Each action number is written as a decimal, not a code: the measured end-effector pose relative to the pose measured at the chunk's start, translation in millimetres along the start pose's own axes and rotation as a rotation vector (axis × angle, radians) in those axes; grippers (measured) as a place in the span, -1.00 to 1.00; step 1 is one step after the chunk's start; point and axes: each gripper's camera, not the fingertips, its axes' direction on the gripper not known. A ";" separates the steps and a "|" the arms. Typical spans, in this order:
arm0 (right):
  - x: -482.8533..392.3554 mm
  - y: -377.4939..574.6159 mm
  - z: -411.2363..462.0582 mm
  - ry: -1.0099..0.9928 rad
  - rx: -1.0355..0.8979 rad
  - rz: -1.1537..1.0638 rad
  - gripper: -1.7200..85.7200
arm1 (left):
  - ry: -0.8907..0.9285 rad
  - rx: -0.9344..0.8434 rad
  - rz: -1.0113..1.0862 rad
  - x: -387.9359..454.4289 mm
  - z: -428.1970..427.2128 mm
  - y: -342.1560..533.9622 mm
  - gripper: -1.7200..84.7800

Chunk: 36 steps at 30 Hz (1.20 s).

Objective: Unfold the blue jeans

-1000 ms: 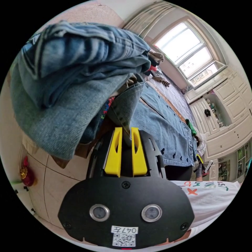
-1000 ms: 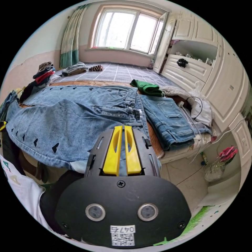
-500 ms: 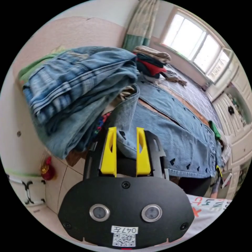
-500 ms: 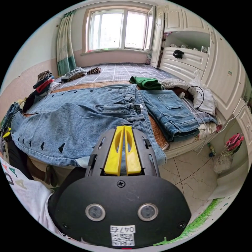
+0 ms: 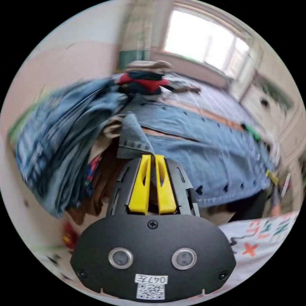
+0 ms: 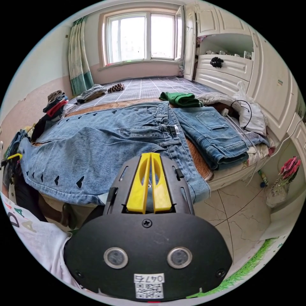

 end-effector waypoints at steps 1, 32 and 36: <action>3.2 2.1 0.4 -0.003 -0.001 0.008 -0.99 | -0.032 -0.069 0.172 63.9 11.1 -15.4 -0.76; 202.1 116.8 20.3 -0.005 0.002 0.279 -0.96 | 0.165 0.285 -0.537 -149.3 -39.4 116.4 -0.98; 252.6 148.9 27.6 -0.054 0.012 0.468 -0.84 | 0.143 0.307 -0.708 -204.1 -38.3 226.4 -0.98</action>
